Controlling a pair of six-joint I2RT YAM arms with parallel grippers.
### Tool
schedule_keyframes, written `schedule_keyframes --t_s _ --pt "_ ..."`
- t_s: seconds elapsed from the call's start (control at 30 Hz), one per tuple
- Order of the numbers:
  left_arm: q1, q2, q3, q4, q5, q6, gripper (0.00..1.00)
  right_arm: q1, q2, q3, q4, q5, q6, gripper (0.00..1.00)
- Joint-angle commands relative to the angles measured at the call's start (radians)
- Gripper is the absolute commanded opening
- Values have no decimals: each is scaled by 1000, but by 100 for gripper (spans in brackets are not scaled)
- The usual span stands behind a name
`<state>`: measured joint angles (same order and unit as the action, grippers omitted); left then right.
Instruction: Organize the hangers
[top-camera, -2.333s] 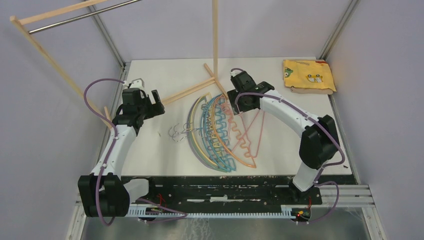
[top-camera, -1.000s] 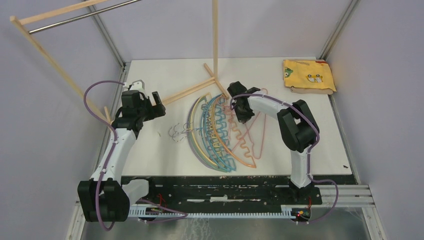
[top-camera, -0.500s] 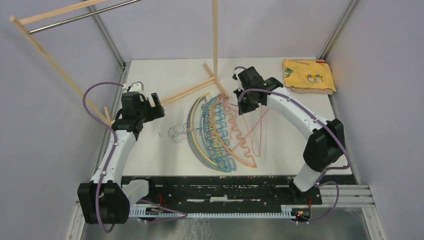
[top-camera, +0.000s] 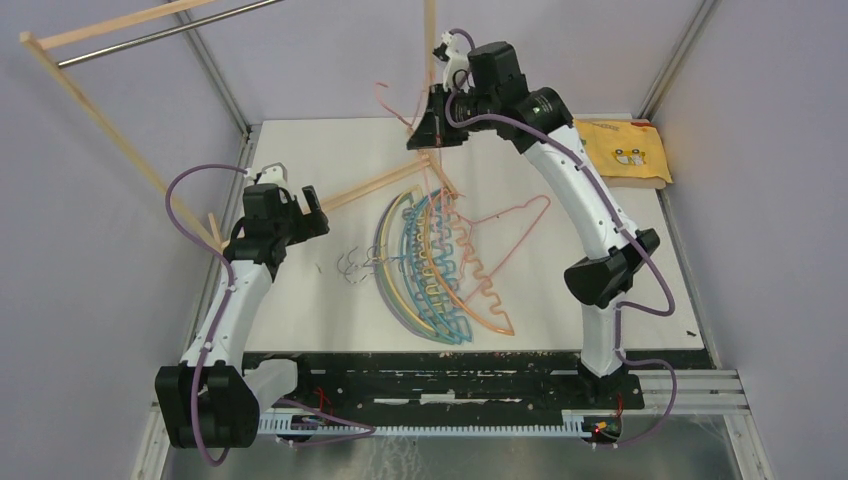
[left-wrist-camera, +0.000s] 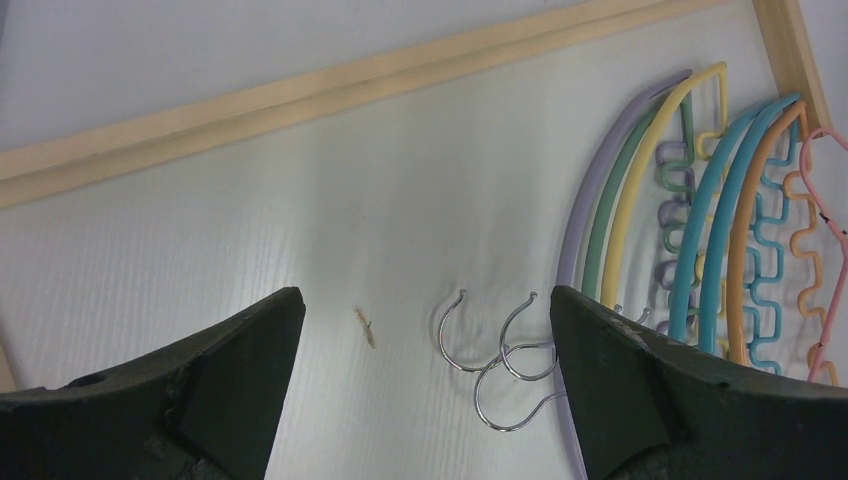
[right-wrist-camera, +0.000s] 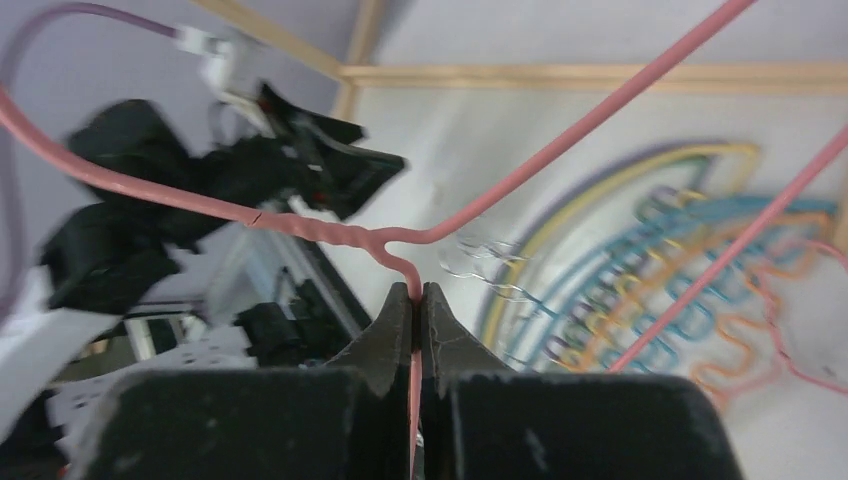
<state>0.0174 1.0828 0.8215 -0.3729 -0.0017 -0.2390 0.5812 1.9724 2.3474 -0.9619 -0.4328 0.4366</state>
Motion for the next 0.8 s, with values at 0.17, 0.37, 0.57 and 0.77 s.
schedule_keyframes --t_s 0.17,0.37,0.57,0.77 --pt "1 -28 21 -1 -25 12 100 37 -34 34 292 -415 312 1" --pt "1 -36 40 21 30 -7 95 58 -37 22 501 -393 327 1" --pt "1 -24 112 38 117 -72 90 57 91 169 723 -231 378 1" --pt "-3 -14 164 60 180 -132 86 57 237 303 871 -40 415 1"
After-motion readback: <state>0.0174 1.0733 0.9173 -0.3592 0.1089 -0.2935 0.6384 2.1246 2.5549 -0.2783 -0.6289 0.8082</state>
